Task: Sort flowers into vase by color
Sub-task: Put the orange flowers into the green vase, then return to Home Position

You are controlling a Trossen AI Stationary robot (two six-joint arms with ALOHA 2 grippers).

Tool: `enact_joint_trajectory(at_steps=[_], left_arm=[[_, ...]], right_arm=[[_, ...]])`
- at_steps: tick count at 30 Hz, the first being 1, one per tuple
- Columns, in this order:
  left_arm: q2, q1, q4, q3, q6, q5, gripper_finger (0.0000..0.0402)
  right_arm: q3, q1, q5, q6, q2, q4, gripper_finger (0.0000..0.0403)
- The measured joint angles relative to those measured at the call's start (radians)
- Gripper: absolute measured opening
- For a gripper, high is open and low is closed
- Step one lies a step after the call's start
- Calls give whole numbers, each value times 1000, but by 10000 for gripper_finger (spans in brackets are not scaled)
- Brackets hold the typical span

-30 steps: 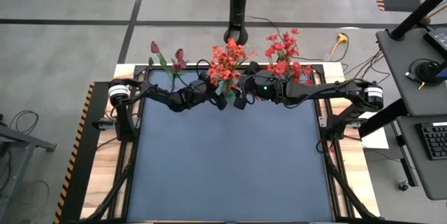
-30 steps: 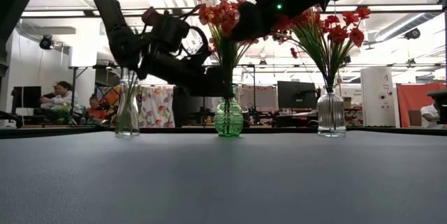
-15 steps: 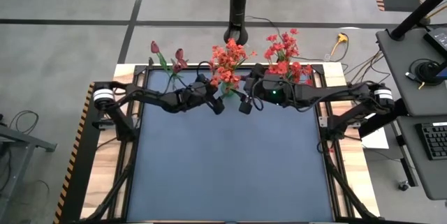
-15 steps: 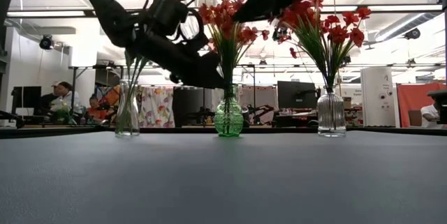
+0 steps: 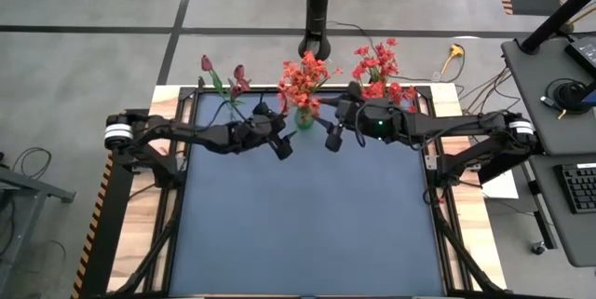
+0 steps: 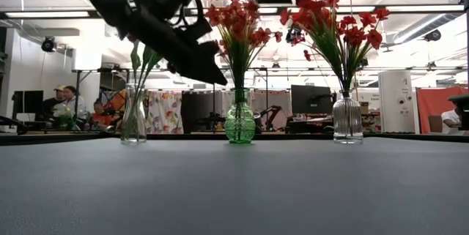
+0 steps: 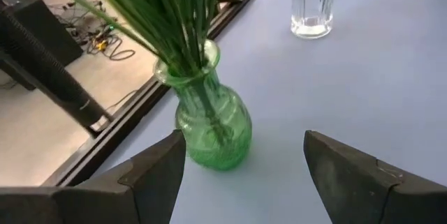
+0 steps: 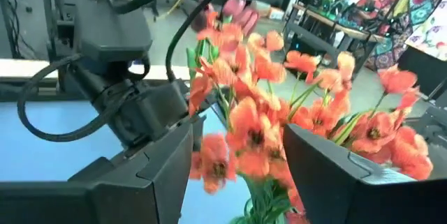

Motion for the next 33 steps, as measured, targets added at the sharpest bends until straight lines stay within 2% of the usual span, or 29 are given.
enact_joint_trajectory(at_steps=[10,15,20,25,28,30,33], left_arm=[[-147,-85,-134,0,15,-24,272],[-228,-162,-195,0,26,-26,272],[-298,-292,-235,0,-22,-85,272],[-380,-491,-267,0,-36,-117,272],[-432,-643,-265,0,-36,-236,272],[-460,-747,-268,1,-37,-396,272],[-489,-895,-274,2,-39,-618,272]], right_arm=[[43,10,-2,9,-56,22,217],[127,57,-9,8,-64,-91,217],[205,143,-8,7,-65,-212,215],[211,282,14,-32,-102,-245,215],[187,393,130,-76,-147,-256,215],[163,472,205,-103,-180,-266,215],[119,579,231,-100,-234,-268,215]])
